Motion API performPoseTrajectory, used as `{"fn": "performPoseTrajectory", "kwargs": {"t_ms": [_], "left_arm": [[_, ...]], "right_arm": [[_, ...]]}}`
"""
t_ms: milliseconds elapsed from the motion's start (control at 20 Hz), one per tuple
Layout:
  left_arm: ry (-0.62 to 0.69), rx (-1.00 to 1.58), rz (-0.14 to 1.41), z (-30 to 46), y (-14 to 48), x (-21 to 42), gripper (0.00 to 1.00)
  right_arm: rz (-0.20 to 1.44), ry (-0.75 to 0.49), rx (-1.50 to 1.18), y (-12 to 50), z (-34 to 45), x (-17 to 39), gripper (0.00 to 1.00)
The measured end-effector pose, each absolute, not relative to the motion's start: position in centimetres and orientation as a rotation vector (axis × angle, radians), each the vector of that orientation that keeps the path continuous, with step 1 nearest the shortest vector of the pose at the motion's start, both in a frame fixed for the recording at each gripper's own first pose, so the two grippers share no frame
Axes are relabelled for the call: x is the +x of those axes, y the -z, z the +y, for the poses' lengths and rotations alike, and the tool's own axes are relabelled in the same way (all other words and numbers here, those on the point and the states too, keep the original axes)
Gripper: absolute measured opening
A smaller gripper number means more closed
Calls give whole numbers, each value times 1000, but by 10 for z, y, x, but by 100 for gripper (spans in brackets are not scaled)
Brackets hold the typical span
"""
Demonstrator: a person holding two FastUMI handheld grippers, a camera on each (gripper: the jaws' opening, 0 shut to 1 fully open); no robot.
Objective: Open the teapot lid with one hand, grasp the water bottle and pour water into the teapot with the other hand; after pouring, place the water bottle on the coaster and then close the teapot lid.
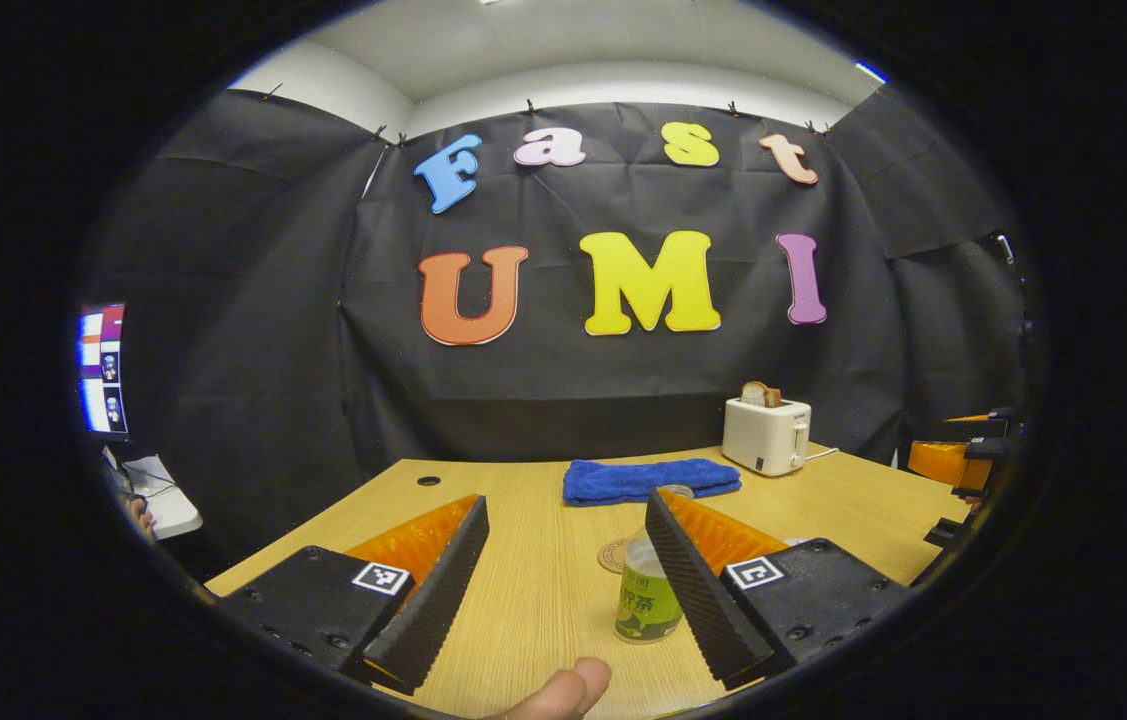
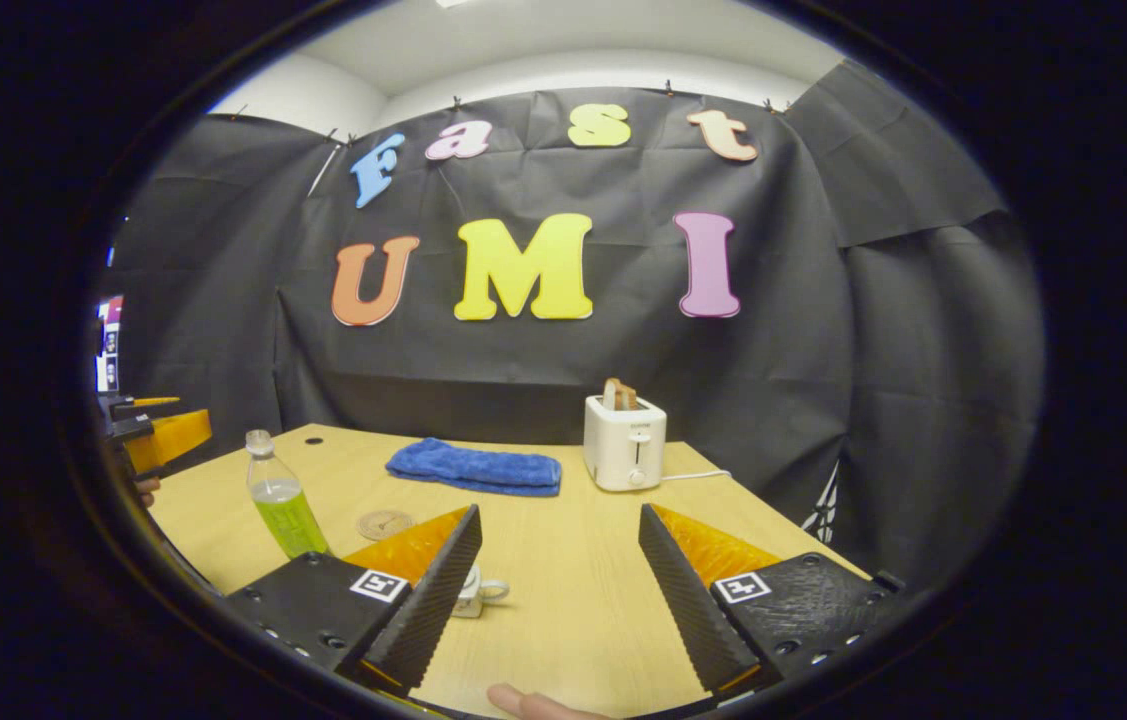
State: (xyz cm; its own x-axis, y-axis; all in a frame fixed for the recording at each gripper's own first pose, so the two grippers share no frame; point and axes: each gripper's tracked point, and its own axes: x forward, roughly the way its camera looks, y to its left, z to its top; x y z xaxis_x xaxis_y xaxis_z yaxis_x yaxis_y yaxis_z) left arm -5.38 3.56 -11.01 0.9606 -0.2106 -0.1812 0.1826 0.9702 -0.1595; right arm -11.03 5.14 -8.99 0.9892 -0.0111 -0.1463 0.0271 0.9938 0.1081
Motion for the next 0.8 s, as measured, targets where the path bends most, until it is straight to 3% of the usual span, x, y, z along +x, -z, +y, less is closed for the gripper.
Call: {"fn": "performPoseTrajectory", "kwargs": {"t_ms": [600, 650, 800], "left_arm": [[257, -142, 214, 10, 131, -61, 99], [256, -138, 206, 12, 130, -61, 99], [263, -141, 194, 12, 132, -60, 99]], "right_arm": [[123, -81, 176, 120, 112, -67, 95], [124, -86, 133, 128, 118, -60, 92], [160, -115, 91, 148, 139, -43, 95]]}}
